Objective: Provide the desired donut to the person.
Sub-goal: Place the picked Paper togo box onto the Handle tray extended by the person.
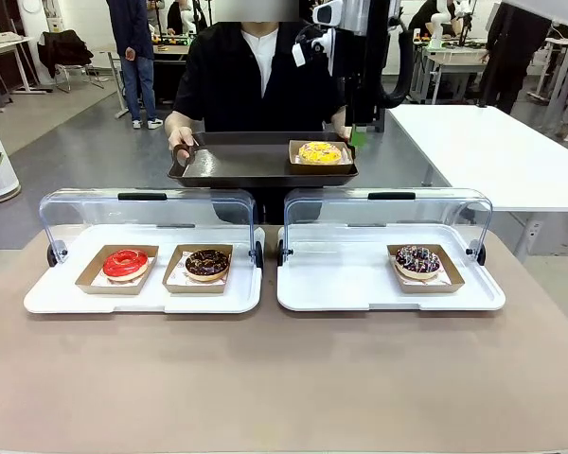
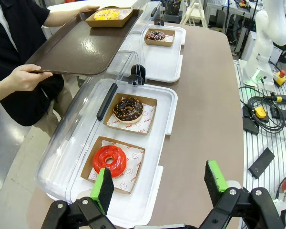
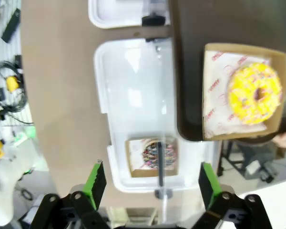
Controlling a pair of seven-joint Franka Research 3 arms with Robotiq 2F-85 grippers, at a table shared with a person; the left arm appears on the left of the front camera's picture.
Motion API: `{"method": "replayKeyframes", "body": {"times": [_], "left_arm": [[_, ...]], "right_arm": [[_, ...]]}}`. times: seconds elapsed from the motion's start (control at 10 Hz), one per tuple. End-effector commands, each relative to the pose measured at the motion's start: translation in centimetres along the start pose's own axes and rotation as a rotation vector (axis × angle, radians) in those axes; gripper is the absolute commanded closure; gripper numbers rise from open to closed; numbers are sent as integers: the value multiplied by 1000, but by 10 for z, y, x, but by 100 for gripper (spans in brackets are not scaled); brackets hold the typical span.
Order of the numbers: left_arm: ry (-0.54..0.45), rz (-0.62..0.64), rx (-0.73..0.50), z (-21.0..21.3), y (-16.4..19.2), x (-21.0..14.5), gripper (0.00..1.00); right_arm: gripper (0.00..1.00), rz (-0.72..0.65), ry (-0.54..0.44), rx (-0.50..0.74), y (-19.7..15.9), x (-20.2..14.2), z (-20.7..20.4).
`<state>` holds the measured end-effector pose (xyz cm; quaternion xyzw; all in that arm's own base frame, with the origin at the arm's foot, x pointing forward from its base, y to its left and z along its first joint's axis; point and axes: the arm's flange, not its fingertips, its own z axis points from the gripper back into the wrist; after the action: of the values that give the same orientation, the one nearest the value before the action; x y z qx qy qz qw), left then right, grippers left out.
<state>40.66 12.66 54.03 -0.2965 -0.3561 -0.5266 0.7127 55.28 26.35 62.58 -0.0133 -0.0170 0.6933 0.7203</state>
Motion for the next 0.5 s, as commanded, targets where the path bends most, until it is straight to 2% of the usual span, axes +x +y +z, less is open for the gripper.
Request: {"method": "replayKeyframes", "body": {"times": [0.0,0.2,0.4], "left_arm": [[-21,-12,-1,1,0,1,0],[-21,-12,-1,1,0,1,0],[-21,-12,-1,1,0,1,0]], "right_arm": [[0,-43,-19,3,48,-19,-10],[0,-50,-25,-10,72,-23,-12],[0,-77,-10,-49,80,-24,-16]]}}
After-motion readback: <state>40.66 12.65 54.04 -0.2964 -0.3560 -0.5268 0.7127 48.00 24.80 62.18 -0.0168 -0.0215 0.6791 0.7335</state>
